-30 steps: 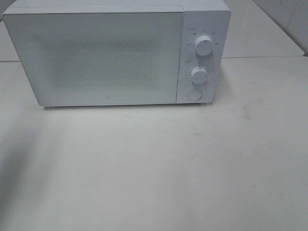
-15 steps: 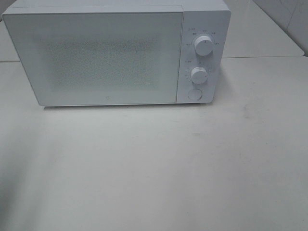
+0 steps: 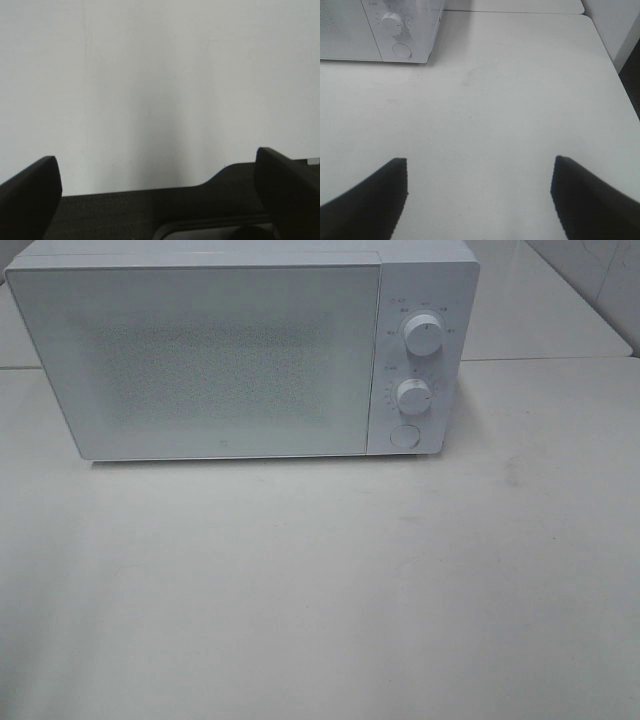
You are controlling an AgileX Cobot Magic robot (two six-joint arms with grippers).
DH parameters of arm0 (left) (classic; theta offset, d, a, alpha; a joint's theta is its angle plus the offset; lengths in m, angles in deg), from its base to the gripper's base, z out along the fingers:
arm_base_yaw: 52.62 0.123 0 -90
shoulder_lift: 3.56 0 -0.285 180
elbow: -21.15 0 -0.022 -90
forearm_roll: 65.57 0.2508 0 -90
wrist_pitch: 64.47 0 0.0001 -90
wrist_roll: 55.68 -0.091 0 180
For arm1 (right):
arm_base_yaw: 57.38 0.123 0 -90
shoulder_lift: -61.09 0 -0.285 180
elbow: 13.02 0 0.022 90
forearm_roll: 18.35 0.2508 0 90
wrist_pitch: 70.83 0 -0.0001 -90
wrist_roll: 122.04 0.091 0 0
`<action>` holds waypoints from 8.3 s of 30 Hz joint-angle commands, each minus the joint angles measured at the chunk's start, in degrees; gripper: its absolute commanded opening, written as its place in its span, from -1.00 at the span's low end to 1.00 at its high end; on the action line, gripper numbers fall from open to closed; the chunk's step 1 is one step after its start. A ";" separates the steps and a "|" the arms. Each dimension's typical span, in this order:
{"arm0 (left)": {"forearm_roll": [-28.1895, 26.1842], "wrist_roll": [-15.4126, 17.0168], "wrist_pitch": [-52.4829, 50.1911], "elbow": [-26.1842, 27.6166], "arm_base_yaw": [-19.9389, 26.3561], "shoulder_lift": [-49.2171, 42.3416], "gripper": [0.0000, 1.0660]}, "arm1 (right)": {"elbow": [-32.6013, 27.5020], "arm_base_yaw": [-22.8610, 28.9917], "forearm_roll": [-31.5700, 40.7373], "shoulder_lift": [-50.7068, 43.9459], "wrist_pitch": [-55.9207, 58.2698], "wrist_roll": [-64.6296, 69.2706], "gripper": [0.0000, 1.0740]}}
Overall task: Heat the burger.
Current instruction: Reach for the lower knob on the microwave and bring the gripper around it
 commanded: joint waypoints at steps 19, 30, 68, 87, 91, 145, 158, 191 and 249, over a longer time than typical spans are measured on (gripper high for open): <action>0.92 0.11 -0.34 -0.46 0.17 -28.25 0.86 | -0.06 -0.46 0.11 -1.55 -0.34 0.46 0.42; 0.92 0.11 -0.40 -0.46 0.17 -29.05 0.86 | -0.06 -0.46 0.11 -1.49 -0.34 0.46 0.42; 2.75 2.98 -0.63 -0.69 0.17 -28.99 0.86 | 0.92 -0.46 0.06 14.32 -18.85 1.78 0.42; 2.81 2.98 -0.63 -0.69 0.17 -28.99 0.86 | -0.46 -0.46 0.11 29.22 -34.49 1.78 0.42; 2.81 2.98 -0.63 -0.69 0.17 -28.99 0.86 | -0.46 -0.46 0.17 34.38 -39.42 1.83 0.42; 2.81 2.98 -0.63 -0.69 0.17 -28.99 0.84 | -7.10 30.88 45.32 85.20 -121.52 -29.56 0.42; 2.81 2.98 -0.63 -0.69 0.17 -28.99 0.84 | -5.44 41.77 56.21 93.85 -133.16 -29.62 0.42; 2.81 2.98 -0.63 -0.69 0.17 -28.99 0.84 | 12.95 36.15 53.40 112.76 -132.18 -24.98 0.42; 2.81 2.98 -0.63 -0.69 0.17 -28.65 0.84 | 20.97 32.26 51.80 120.38 -126.62 -23.55 -1.00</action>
